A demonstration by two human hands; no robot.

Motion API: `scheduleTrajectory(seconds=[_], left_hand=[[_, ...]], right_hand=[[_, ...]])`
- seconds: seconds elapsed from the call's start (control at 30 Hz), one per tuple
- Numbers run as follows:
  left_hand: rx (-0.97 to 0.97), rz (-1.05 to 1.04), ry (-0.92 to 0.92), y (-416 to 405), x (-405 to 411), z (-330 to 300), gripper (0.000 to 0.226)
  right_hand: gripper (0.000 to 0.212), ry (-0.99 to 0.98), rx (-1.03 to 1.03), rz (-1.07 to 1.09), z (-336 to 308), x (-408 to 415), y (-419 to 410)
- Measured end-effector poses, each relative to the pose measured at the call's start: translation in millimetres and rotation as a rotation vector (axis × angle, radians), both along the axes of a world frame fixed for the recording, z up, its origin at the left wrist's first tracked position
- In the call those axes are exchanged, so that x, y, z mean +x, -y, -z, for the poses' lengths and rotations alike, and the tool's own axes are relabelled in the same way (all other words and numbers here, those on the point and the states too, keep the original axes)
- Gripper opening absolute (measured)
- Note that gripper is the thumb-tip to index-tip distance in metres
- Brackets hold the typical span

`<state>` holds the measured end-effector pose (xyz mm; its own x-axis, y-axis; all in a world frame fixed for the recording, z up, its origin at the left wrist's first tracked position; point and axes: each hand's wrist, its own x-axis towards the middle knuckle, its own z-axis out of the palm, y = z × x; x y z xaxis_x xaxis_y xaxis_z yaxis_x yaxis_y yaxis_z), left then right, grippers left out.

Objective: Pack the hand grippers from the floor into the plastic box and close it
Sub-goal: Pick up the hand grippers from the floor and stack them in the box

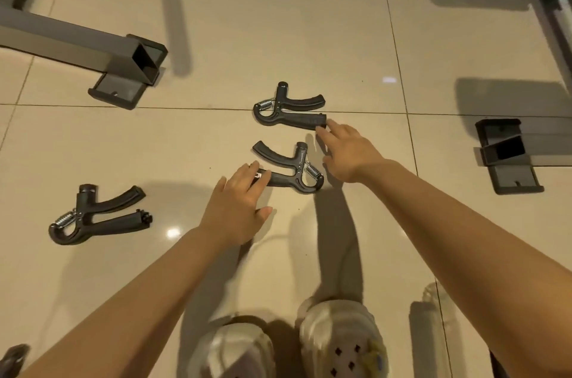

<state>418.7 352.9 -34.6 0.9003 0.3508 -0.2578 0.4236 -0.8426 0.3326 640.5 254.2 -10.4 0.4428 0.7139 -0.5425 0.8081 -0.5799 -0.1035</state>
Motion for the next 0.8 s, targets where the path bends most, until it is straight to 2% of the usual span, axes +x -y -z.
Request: scheduleTrajectory(seconds=[0.13, 0.2, 0.33, 0.5, 0.67, 0.8], left_hand=[[0.124, 0.019, -0.064, 3.9, -0.5, 16.6, 0.075], [0.156, 0.018, -0.055, 1.6, -1.3, 19.5, 0.072], [0.217, 0.055, -0.030, -0.1, -11.2, 17.9, 0.060], [0.250, 0.036, -0.010, 19.2, -45.5, 21.6, 0.063], [0.180, 0.006, 0.022, 29.6, -77.4, 19.3, 0.053], [0.069, -0.216, 0.149, 18.2, -74.0, 17.1, 0.053]], right_hand=[[0.071, 0.005, 0.003, -0.028, 10.0, 15.4, -32.3], [0.074, 0.011, -0.040, -0.072, 15.6, 17.4, -37.8], [0.078, 0.014, -0.042, -0.066, 21.7, 16.1, -25.4], [0.079, 0.050, 0.013, -0.006, 27.9, -1.4, 2.6], [0.077, 0.122, 0.067, 0.065, 30.7, -26.7, 37.8], [0.072, 0.201, 0.187, 0.107, 37.8, -60.5, 86.0]])
